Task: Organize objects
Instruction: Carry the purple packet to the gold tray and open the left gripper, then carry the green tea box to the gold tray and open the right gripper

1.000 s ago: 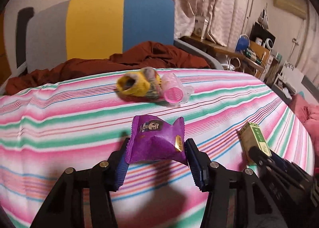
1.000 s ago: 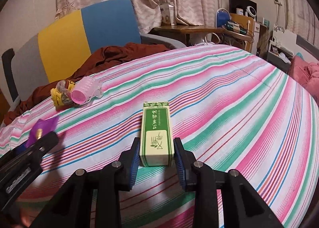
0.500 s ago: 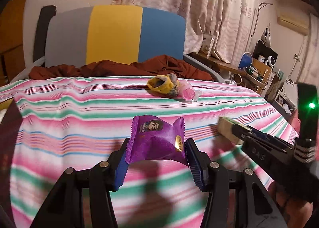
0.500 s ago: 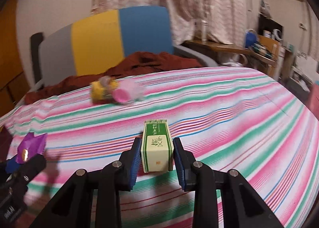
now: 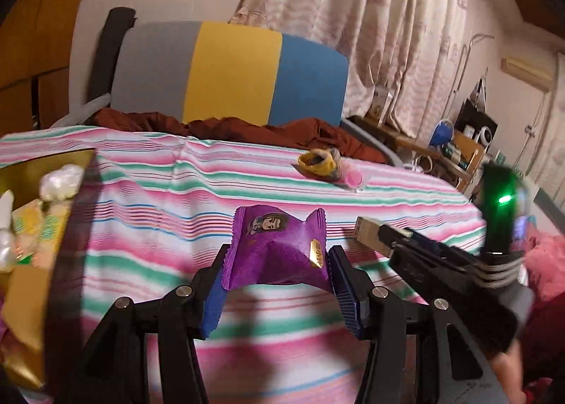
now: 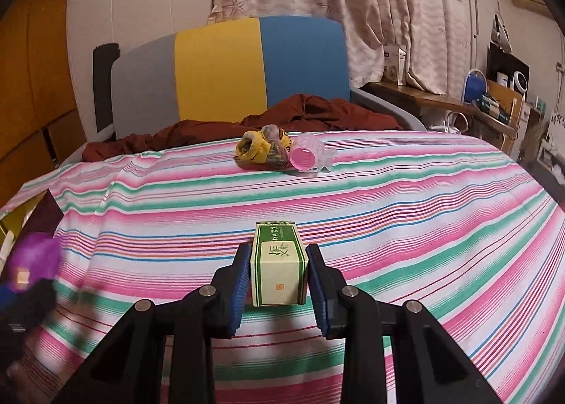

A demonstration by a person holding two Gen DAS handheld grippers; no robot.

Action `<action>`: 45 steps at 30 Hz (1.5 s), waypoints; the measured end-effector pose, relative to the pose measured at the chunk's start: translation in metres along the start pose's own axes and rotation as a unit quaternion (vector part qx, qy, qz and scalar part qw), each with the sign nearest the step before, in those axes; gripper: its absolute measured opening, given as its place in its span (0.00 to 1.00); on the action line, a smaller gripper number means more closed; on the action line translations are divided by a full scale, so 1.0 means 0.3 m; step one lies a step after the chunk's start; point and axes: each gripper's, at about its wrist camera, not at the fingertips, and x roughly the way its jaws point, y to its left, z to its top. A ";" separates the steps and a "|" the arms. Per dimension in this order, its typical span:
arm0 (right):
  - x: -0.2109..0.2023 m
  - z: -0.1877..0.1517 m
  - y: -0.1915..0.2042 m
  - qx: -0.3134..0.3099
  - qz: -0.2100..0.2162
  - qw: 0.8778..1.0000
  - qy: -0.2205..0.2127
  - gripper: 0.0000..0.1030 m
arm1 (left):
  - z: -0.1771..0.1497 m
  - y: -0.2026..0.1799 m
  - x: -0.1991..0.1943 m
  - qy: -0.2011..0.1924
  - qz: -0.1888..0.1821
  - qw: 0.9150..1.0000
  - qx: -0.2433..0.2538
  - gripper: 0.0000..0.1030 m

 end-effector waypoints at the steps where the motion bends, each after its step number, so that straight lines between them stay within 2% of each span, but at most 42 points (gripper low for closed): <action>1: 0.001 -0.002 0.001 -0.002 0.000 1.000 0.000 0.30 | 0.000 0.016 -0.022 -0.001 0.004 1.000 -0.007 0.53; 7: 0.002 -0.007 0.029 -0.021 -0.002 1.000 0.001 0.30 | -0.004 0.151 -0.142 -0.009 0.025 0.998 -0.057 0.53; 11: -0.011 -0.012 0.047 -0.035 0.006 0.999 -0.009 0.30 | -0.002 0.251 -0.208 -0.016 0.061 0.995 -0.078 0.55; 13: -0.025 -0.015 0.056 -0.040 0.017 0.999 -0.017 0.30 | 0.001 0.313 -0.238 -0.021 0.087 0.991 -0.096 0.55; 18: -0.034 -0.019 0.081 -0.056 0.015 0.998 -0.023 0.30 | 0.004 0.459 -0.292 -0.031 0.119 0.981 -0.147 0.55; 23: -0.033 -0.023 0.107 -0.072 0.011 0.997 -0.022 0.30 | -0.003 0.562 -0.300 -0.022 0.145 0.974 -0.174 0.55; 24: -0.033 -0.023 0.109 -0.074 0.010 0.997 -0.023 0.30 | -0.009 0.574 -0.300 -0.020 0.141 0.973 -0.180 0.56; 26: -0.033 -0.024 0.113 -0.076 0.007 0.997 -0.023 0.30 | -0.013 0.573 -0.301 -0.022 0.134 0.975 -0.175 0.61; 28: -0.031 -0.026 0.117 -0.078 0.005 0.997 -0.022 0.30 | -0.015 0.555 -0.301 -0.025 0.149 0.976 -0.154 0.66; 30: -0.034 -0.028 0.118 -0.078 0.005 0.997 -0.023 0.30 | -0.022 0.562 -0.308 -0.025 0.152 0.976 -0.155 0.67; 33: -0.039 -0.030 0.120 -0.078 0.007 0.997 -0.027 0.30 | -0.030 0.576 -0.352 -0.051 0.152 0.972 -0.170 0.81; 35: -0.039 -0.030 0.122 -0.080 0.012 0.996 -0.025 0.30 | -0.039 0.569 -0.382 -0.065 0.168 0.970 -0.160 0.92; 37: -0.040 -0.027 0.129 -0.085 0.020 0.996 -0.022 0.30 | -0.048 0.562 -0.399 -0.072 0.186 0.969 -0.147 0.97; 40: -0.045 -0.020 0.156 -0.099 0.032 0.994 -0.014 0.30 | -0.067 0.550 -0.413 -0.074 0.191 0.970 -0.131 0.99; 45: -0.100 0.003 0.252 -0.086 0.108 0.990 -0.010 0.28 | -0.086 0.536 -0.422 -0.070 0.190 0.973 -0.114 0.99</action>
